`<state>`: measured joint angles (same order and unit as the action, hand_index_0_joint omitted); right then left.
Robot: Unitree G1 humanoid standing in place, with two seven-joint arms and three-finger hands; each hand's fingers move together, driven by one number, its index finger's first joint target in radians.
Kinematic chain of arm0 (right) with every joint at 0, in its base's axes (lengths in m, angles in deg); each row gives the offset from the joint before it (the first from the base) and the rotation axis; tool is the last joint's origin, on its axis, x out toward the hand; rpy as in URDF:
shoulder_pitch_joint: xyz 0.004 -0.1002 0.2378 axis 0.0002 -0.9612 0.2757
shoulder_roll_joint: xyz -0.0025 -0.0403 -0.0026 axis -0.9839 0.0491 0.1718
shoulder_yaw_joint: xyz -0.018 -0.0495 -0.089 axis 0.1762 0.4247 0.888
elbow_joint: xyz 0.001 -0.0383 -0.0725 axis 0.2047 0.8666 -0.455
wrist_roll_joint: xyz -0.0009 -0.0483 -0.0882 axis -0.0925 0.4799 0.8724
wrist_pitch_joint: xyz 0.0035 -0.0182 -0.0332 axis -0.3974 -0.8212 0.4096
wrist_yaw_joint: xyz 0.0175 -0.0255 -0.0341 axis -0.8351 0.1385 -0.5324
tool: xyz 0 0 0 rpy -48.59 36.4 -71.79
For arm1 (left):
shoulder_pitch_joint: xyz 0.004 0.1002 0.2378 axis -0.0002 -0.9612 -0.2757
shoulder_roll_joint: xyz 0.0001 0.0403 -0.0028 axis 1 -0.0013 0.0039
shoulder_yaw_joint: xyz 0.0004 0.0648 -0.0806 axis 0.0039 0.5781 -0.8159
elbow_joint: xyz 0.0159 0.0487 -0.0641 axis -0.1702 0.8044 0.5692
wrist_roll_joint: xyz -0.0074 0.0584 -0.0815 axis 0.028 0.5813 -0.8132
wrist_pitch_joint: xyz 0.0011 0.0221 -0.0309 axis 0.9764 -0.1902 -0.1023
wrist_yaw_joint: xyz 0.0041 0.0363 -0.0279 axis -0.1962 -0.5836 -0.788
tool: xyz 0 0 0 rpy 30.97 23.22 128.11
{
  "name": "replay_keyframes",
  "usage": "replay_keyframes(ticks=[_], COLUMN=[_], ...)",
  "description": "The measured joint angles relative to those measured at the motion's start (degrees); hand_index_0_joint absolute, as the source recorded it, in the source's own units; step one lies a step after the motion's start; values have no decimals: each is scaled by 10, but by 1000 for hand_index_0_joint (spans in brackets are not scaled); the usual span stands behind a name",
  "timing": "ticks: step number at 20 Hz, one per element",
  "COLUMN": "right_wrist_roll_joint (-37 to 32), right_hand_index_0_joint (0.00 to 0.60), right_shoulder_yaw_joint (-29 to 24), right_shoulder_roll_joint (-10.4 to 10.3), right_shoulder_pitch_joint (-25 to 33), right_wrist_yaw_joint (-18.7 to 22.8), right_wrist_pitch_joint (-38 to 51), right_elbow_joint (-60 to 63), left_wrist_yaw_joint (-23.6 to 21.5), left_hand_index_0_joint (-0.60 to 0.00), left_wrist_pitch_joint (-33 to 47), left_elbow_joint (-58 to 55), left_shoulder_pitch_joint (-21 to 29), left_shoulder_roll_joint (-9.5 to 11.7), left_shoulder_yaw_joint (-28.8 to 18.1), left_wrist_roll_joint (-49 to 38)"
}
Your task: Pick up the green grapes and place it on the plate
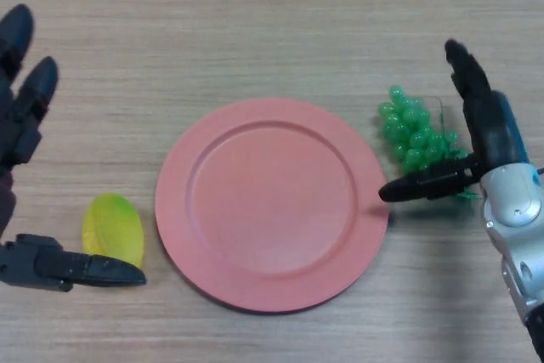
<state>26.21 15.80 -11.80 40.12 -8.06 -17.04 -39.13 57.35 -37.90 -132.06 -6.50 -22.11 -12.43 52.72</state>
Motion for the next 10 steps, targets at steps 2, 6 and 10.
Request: replay_keyframes(ticks=[2, 6, 10], right_wrist_roll_joint=[1, 122, 148], right_hand_index_0_joint=[300, 600, 600], right_shoulder_yaw_joint=[0, 2, 2], right_shoulder_roll_joint=[5, 18, 18], right_shoulder_pitch_joint=[4, 27, 19], right_wrist_yaw_joint=[3, 6, 1], right_wrist_pitch_joint=[5, 30, 31], right_elbow_joint=[11, 90, 75], left_wrist_yaw_joint=[0, 0, 0], left_hand_index_0_joint=[0, 0, 0], left_wrist_pitch_joint=[0, 7, 12], left_elbow_joint=[4, 5, 5], left_shoulder_pitch_joint=[-2, -8, -16], left_shoulder_roll_joint=[-1, -2, -9], left_shoulder_yaw_joint=[-11, -15, -15], left_wrist_roll_joint=[0, 1, 1])
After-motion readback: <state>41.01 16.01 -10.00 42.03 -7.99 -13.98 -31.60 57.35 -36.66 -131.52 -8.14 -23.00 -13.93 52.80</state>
